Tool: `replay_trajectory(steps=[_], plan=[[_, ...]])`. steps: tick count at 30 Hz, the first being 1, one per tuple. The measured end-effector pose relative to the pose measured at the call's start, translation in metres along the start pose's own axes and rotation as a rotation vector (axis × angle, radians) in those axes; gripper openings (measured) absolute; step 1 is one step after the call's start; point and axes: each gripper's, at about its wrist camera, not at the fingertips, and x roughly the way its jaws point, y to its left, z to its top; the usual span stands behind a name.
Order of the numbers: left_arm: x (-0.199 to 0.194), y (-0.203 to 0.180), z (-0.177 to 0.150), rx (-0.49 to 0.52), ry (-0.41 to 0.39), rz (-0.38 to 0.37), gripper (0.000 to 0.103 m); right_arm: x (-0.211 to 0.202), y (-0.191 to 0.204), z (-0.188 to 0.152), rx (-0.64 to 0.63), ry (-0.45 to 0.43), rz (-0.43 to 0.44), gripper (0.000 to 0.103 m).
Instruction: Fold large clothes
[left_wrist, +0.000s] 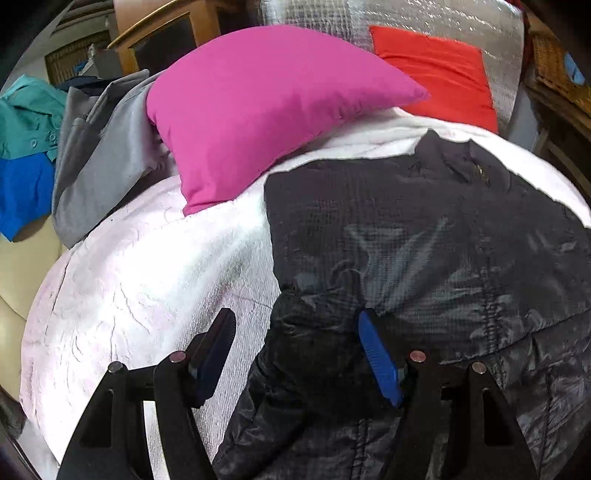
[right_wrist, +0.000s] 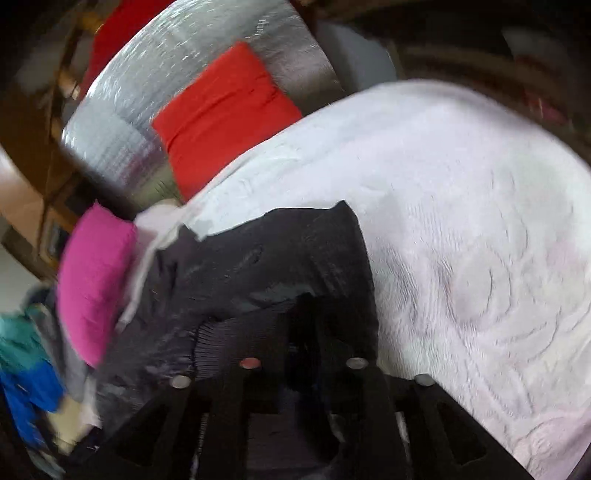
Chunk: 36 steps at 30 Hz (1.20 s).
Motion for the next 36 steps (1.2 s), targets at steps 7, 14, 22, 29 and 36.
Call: replay_trajectory(steps=[7,14,22,29,36], plan=[[-0.006,0.026,0.001,-0.111,-0.019,-0.08,0.073,-0.011,-0.016,0.003,0.022,0.011,-0.012,0.087],[0.015,0.025,-0.006,-0.126,0.07,-0.137,0.073,0.019,0.015,-0.016,-0.182,0.077,-0.092,0.039],[-0.001,0.022,0.002,-0.102,-0.014,-0.081,0.073,-0.003,0.04,-0.019,-0.277,-0.055,-0.177,0.026],[0.007,0.028,-0.001,-0.115,0.037,-0.069,0.075,0.002,0.008,-0.011,-0.11,0.04,-0.111,0.04],[-0.011,0.039,0.008,-0.167,-0.021,-0.15,0.075,-0.035,-0.011,-0.003,-0.029,0.008,-0.01,0.069]])
